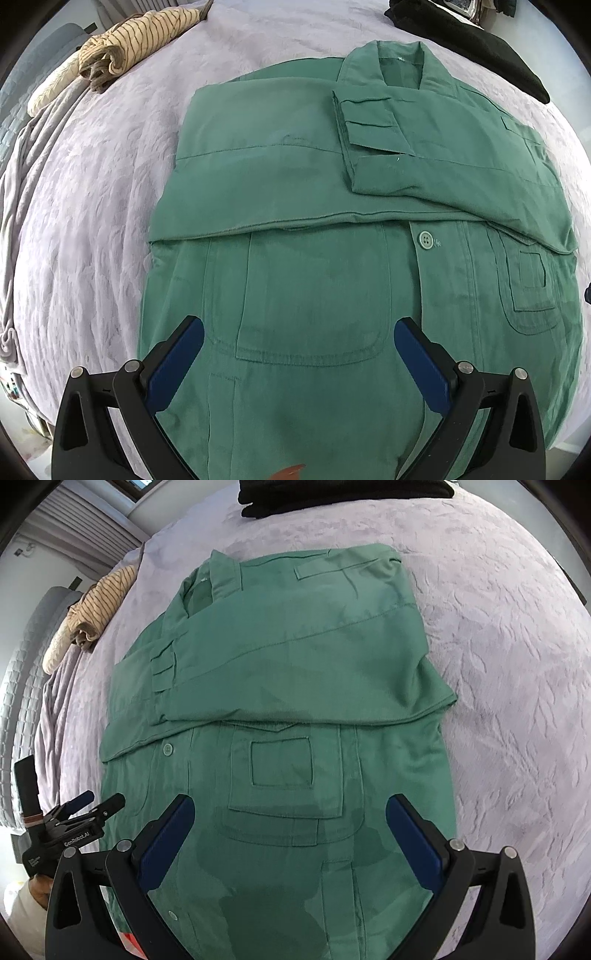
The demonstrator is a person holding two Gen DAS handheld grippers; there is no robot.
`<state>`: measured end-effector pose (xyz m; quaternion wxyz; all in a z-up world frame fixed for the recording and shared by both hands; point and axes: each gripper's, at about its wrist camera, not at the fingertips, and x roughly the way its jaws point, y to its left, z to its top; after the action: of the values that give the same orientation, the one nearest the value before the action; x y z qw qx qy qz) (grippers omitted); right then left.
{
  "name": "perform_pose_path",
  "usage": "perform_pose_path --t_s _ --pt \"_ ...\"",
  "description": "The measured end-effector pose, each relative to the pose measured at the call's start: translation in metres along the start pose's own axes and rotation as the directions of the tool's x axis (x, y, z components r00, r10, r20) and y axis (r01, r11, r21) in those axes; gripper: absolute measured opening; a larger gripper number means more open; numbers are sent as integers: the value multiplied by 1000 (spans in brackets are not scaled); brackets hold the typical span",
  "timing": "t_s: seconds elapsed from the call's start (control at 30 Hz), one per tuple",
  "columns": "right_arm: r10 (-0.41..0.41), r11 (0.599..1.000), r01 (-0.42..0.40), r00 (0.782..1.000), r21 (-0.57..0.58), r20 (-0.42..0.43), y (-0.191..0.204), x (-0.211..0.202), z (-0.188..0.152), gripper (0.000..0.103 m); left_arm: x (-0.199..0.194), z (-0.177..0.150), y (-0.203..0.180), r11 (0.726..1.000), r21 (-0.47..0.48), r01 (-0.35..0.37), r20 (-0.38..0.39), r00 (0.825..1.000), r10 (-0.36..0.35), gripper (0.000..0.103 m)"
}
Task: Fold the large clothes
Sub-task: 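Move both open grippers to the hem edge of the green jacket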
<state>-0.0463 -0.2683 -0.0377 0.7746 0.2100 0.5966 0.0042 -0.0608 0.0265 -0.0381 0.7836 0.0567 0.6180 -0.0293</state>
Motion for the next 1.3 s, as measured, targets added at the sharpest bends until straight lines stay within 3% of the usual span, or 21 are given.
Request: perform_pose_path --t_s 0.2,0.47,0.9,1.3 --pt "27 999 -27 999 20 -18 -5 3 -5 103 3 -13 5 996 -24 -85 -5 996 85 103" --pt "60 997 -58 997 45 -40 -8 9 -16 103 7 -35 11 999 -47 -25 -65 998 22 103" --pt "66 995 -62 997 83 -46 14 12 -51 103 3 -74 27 999 -29 18 -74 997 -20 103" --pt "76 988 -71 997 137 -28 36 -2 -90 103 -18 -116 76 1000 11 20 -72 997 -19 103"
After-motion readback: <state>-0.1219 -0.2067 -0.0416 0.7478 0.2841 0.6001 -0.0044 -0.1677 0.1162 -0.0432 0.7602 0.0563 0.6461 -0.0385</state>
